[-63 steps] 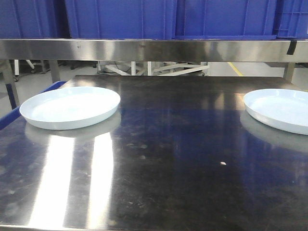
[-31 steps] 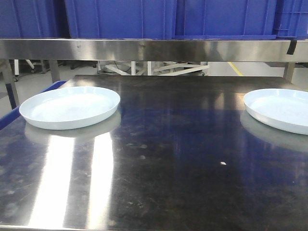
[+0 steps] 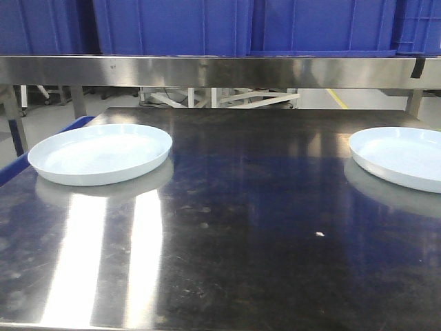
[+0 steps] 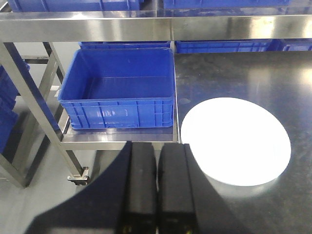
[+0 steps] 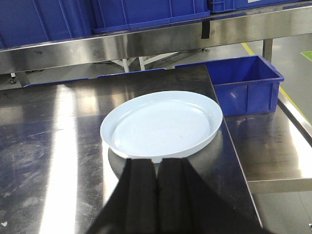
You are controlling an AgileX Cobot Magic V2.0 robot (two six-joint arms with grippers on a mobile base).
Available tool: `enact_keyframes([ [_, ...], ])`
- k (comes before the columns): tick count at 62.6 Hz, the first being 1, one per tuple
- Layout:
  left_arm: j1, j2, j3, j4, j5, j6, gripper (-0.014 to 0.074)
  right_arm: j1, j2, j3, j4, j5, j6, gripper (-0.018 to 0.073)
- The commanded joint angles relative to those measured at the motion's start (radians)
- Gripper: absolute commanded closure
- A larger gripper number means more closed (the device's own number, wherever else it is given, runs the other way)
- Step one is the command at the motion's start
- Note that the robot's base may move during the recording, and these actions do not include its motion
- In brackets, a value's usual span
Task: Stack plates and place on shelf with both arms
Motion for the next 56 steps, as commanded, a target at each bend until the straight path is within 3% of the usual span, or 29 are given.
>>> enact_keyframes([
  [1, -0.003, 0.000, -0.035, -0.014, -0.061, -0.001, 0.0508, -0.005, -0.020, -0.016, -0.006, -0.097, -0.003, 0.0503],
  [30, -0.003, 0.000, -0.035, -0.019, -0.154, -0.001, 0.0508, -0.005, -0.020, -0.016, -0.006, -0.097, -0.003, 0.0503],
  [47, -0.003, 0.000, -0.035, -0.025, -0.142, -0.001, 0.0508, -0.005, -0.021, -0.016, -0.006, -0.098, -0.003, 0.0503],
  [56, -0.003, 0.002, -0.035, -0.025, -0.155, -0.001, 0.0508, -0.002, -0.021, -0.016, 0.041, -0.181, 0.019, 0.0503],
])
